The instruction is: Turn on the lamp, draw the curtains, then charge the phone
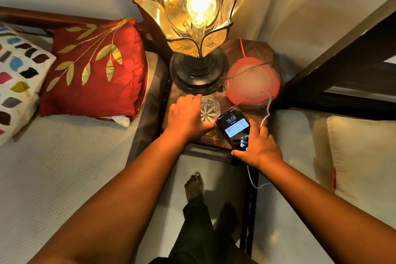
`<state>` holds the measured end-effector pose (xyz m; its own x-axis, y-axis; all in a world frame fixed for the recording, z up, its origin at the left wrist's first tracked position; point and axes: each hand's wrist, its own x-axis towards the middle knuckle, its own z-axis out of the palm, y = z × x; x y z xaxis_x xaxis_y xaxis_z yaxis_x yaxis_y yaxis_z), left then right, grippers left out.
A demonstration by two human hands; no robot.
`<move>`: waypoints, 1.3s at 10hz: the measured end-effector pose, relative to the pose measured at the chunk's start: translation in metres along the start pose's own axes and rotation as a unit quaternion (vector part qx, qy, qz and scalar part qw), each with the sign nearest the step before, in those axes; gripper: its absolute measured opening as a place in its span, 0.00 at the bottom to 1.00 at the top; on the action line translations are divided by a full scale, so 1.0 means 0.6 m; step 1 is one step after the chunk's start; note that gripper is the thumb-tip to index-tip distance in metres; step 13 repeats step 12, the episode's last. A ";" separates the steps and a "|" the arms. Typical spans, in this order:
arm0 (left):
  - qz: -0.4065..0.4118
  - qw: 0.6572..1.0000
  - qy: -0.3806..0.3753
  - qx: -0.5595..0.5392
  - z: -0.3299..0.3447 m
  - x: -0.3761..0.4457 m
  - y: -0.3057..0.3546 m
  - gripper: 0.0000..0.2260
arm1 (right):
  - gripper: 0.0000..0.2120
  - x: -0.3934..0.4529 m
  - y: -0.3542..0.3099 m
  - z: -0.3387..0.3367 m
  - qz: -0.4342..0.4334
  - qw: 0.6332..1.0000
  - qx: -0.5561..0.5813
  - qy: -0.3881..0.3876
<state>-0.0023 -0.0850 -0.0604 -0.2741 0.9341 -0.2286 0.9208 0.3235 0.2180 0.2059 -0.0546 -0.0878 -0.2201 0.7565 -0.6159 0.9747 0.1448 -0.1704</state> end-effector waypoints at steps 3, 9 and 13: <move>-0.054 0.996 0.015 -0.066 -0.002 -0.017 -0.046 0.37 | 0.49 0.015 -0.031 -0.016 -0.066 0.993 -0.053 0.085; -0.063 0.996 -0.027 -0.062 -0.006 -0.027 -0.069 0.43 | 0.43 0.047 -0.044 -0.005 -0.112 0.986 -0.044 0.112; -0.058 0.997 0.002 -0.046 -0.036 -0.062 -0.024 0.52 | 0.36 -0.007 -0.061 -0.052 -0.155 0.974 -0.036 0.161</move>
